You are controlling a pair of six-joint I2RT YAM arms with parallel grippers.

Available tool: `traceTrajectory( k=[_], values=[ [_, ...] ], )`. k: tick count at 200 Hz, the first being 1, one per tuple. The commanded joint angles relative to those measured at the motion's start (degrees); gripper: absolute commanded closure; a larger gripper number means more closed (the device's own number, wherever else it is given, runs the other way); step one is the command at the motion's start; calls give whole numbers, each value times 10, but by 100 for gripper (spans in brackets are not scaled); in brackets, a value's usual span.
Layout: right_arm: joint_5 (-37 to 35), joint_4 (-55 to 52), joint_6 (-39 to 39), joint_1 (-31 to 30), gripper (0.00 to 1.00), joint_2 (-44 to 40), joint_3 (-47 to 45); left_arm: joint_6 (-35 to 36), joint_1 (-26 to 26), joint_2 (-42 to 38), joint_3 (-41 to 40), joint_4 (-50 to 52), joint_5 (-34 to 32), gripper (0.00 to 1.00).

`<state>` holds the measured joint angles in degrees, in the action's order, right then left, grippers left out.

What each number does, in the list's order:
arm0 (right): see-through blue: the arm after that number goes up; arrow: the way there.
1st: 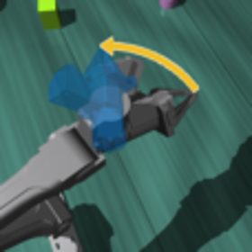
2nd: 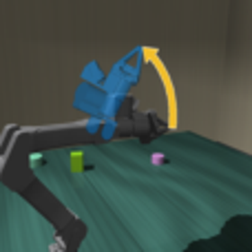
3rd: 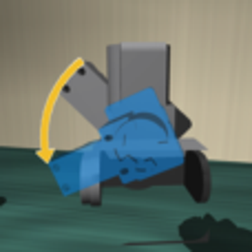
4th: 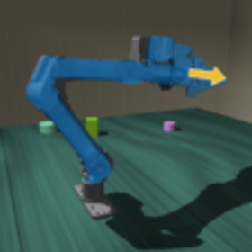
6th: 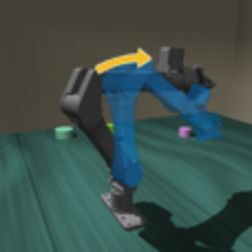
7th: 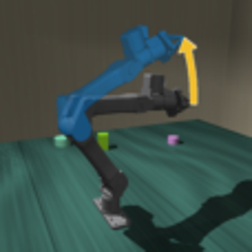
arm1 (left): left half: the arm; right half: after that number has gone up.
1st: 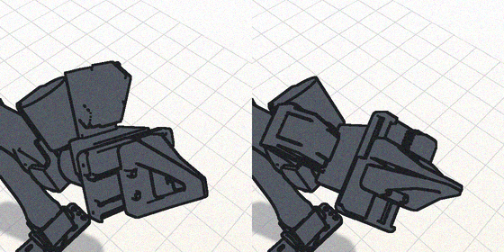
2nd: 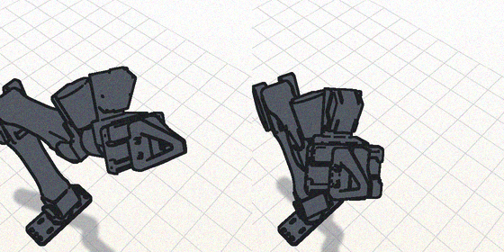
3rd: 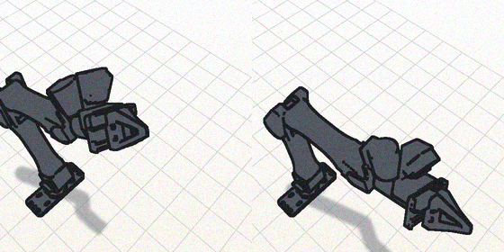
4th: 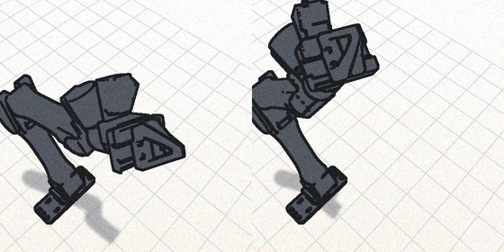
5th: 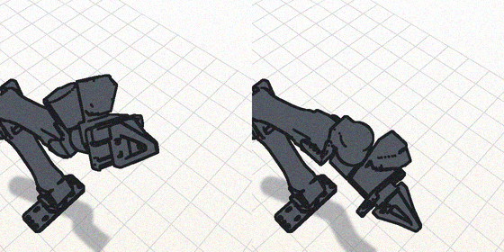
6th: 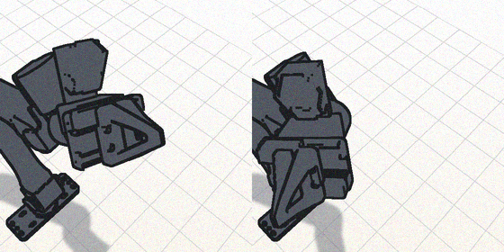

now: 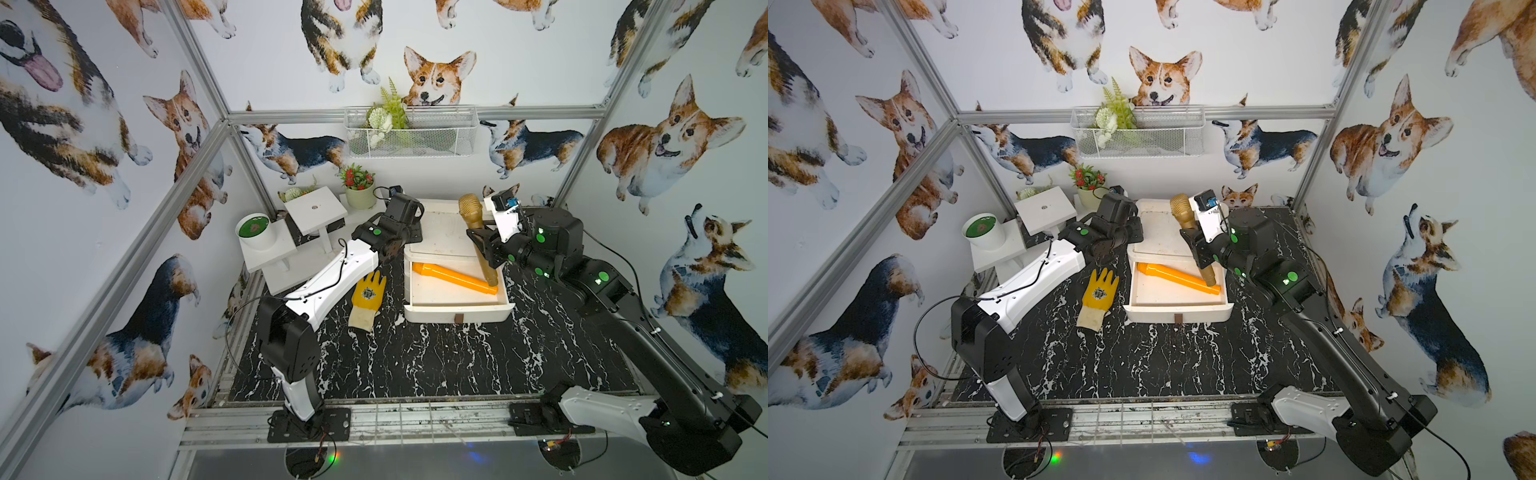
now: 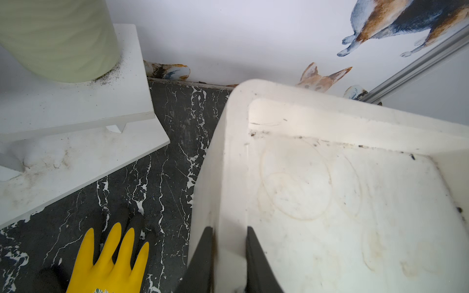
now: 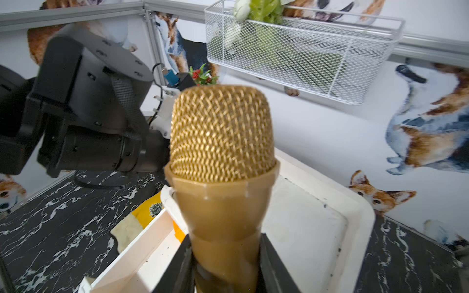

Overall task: Take the microphone out of the drawer
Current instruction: Pick up the microphone from the drawer, then place the microphone at the center of the board.

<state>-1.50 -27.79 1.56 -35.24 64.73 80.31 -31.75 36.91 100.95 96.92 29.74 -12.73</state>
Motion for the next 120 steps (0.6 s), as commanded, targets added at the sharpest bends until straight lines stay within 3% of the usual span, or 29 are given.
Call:
traceTrajectory(
  k=[1, 52, 94, 120],
  values=[
    [-85, -21, -10, 18, 100, -10, 11, -58, -3, 2, -5, 50, 18, 100],
    [-101, -77, -71, 144, 100, -36, -5, -58, -2, -1, -9, 52, 18, 100],
    [-38, -77, -129, 257, 100, -59, -66, -55, -3, -2, -7, 56, 16, 100],
    [-9, -74, -145, 288, 100, -50, -106, -56, -3, -1, -5, 58, 17, 100]
  ],
)
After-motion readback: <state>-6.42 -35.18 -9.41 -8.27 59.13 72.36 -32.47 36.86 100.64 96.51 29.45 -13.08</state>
